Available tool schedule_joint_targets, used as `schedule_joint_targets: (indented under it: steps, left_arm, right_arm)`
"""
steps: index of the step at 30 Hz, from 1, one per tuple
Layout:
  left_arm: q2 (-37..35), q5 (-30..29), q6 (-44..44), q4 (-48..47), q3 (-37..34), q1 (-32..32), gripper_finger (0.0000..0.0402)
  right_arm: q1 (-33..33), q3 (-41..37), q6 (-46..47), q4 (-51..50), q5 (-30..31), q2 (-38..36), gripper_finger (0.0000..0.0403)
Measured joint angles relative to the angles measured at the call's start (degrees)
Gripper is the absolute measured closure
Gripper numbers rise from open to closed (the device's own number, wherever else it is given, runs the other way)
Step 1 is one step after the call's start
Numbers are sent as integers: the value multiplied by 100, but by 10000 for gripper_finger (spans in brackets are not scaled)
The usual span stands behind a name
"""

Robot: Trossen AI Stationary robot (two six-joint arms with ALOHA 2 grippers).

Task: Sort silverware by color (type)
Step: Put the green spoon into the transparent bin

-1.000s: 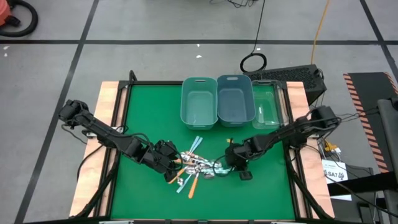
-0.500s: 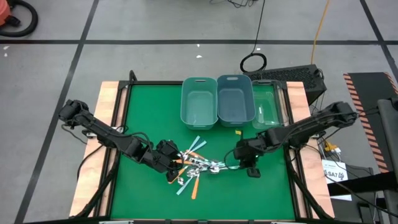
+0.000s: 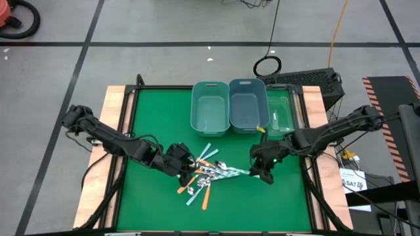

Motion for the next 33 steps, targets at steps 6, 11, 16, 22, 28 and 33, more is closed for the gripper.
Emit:
schedule_joint_targets:
  steps: [6,11,16,22,28,33]
  left_arm:
    - [-35,187,577,-1096,1195,199,224]
    - [-40,138,1361,-2107,2297,395,224]
    - [-37,-15,1973,-2320,2597,646,224]
    - [-35,202,2084,-2317,2598,867,224]
    - [-35,209,2121,-2307,2598,956,224]
    - [-33,211,1937,-2280,2598,956,224]
  right_arm:
    - [115,2,431,251,1050,-90,370]
    - [155,4,716,525,2016,-83,370]
    - [151,4,1134,780,3244,-85,370]
    - [57,63,1359,1099,3965,-85,370]
    - [-202,673,1167,517,4195,-84,370]
    - [-561,1547,1027,-986,4254,-88,370]
